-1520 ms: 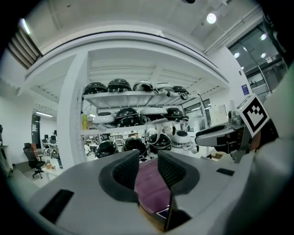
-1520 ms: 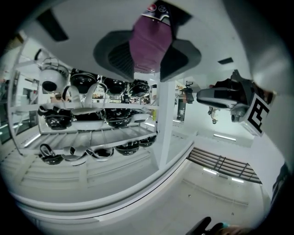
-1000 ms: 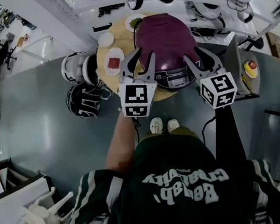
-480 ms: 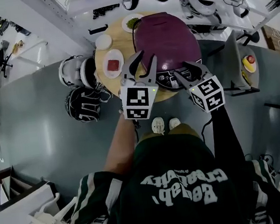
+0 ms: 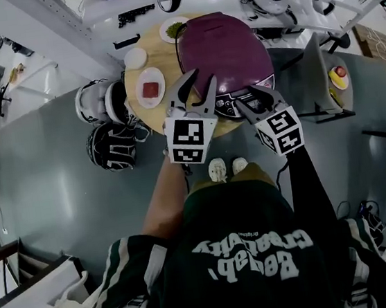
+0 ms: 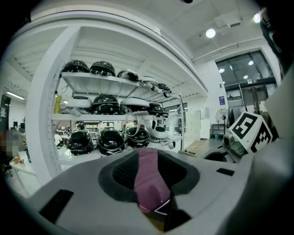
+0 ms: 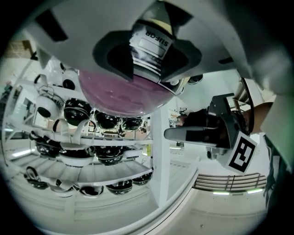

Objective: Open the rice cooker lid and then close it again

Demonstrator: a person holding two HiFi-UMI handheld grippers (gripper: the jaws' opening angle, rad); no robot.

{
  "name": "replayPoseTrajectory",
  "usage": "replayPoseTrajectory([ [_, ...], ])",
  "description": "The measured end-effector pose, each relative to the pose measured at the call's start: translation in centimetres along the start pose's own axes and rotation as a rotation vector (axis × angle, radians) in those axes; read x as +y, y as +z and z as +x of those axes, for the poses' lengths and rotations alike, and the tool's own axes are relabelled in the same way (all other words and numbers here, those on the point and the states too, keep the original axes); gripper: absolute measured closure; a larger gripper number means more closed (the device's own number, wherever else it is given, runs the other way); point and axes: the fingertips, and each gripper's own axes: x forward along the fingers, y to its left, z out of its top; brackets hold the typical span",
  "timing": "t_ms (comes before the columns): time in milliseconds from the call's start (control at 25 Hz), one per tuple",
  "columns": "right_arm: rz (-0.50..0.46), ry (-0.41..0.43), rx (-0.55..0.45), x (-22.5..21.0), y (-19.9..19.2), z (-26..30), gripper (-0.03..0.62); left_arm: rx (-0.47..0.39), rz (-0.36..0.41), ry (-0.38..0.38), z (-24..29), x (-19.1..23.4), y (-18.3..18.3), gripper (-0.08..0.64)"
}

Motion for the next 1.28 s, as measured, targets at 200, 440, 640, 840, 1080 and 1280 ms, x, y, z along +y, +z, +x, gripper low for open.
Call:
replayPoseTrajectory([
  [200, 0.03, -0.029, -0.017, -0.3, -0.2, 0.1, 0.4, 0.008, 0.0, -0.014, 0.3, -0.3, -0.5, 0.442],
  [440, 0.015, -0.064, -0.031, -0.2, -0.3, 0.3, 0.396, 0.008, -0.002, -0.014, 0.2, 0.1, -0.7, 0.442],
  [640, 0.028, -0.056, -0.031, 0.0, -0.4, 0.4, 0.39, 0.002, -0.004, -0.009, 0.1, 0.5, -0.5, 0.442],
  [840, 0.041, -0.05, -0.036, -0.1, -0.3, 0.2, 0.391, -0.009, 0.001, -0.002, -0.1, 0.7, 0.1, 0.442],
  [1080, 0.039, -0.044, -0.038, -0.1, -0.5, -0.1, 0.392, -0.057, -0.001, 0.035, -0.9, 1.1, 1.2, 0.407],
  [1280, 0.037, -0.046, -0.039, -0.1, -0.5, 0.1, 0.394, -0.066, 0.015, 0.053, -1.4, 1.9, 2.0, 0.43],
])
